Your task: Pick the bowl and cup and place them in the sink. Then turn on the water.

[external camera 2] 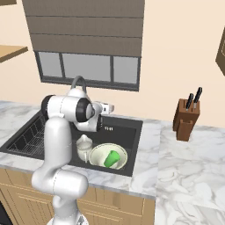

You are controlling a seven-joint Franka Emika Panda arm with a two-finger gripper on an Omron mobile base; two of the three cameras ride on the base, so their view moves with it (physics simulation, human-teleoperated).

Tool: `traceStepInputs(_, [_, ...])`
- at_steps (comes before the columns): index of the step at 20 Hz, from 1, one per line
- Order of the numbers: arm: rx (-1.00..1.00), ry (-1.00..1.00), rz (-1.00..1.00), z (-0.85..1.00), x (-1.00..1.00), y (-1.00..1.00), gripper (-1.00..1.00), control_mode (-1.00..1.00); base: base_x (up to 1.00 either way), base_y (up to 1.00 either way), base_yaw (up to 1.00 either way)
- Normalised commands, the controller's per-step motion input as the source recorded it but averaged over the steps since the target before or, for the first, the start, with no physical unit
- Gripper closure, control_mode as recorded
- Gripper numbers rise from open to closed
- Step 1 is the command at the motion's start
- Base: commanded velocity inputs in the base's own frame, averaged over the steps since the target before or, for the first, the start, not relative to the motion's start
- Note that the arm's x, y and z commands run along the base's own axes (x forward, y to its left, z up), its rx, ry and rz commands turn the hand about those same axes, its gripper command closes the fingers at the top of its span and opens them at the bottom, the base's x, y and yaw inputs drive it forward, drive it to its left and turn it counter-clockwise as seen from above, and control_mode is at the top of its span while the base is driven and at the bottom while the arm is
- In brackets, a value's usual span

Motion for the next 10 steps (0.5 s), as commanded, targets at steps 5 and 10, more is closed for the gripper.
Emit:
traceStepInputs(5, [0.03,0.0,0.0,0.0,0.02,-0.48,-1.0,-1.0,0.0,0.0,0.0])
traceStepInputs(10, [0.04,0.0,0.01,0.0,0.03,-0.54,-1.0,-1.0,0.0,0.0,0.0])
